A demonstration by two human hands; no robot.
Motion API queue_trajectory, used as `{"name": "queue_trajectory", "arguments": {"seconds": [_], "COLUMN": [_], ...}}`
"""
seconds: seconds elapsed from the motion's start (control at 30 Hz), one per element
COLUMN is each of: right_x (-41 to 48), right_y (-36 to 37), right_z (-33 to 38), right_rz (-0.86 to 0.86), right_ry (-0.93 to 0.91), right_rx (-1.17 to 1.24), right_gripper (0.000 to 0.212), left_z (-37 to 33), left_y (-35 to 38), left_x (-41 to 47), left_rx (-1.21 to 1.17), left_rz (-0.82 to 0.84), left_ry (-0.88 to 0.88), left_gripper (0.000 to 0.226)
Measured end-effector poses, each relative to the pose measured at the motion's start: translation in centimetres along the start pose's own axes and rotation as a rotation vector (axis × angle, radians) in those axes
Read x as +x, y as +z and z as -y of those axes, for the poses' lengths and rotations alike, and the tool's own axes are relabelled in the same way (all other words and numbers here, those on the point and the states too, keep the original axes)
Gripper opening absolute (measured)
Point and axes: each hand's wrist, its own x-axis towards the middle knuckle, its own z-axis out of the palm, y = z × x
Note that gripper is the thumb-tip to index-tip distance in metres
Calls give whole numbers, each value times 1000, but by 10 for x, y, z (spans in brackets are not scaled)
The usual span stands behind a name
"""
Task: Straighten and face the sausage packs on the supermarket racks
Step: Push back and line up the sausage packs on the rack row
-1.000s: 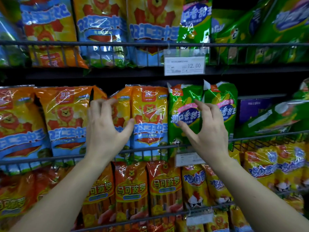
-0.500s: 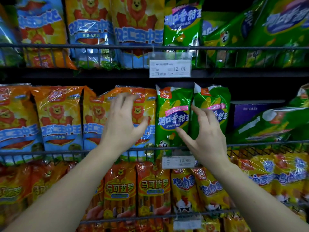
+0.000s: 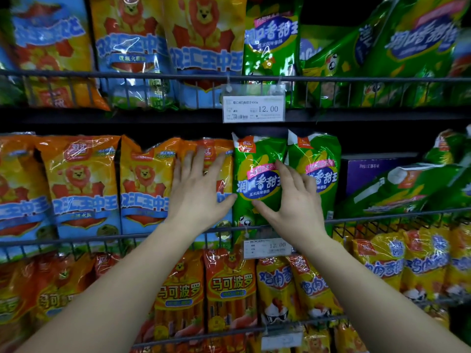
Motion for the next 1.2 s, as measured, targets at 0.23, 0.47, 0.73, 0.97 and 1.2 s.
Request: {"name": "queue_trajectory", "arguments": {"seconds": [0.23,0.47,0.73,0.97,1.2], "right_x": [15,21,20,20,21], "right_y": [0,-4,-6,-4,-2], "right_z": [25,34,38,45,41], "right_rz": [42,63,18,15,41], "right_ry": [254,401,396,348,257], "right_rx": [129,150,203,427,458], "right_gripper": [111,106,87,77,73], "left_z": [2,4,8,16,32], "left_y": [-2,-4,-12,-9,-2], "left_x": [2,-5,-19,-22,-21], "left_rx": [1,-56,-32,5,82], "left_rz": [-12,-147,-237,-244,-207], "left_ry": [14,44,109,95,103], "left_gripper": [92,86,75,72,75]}}
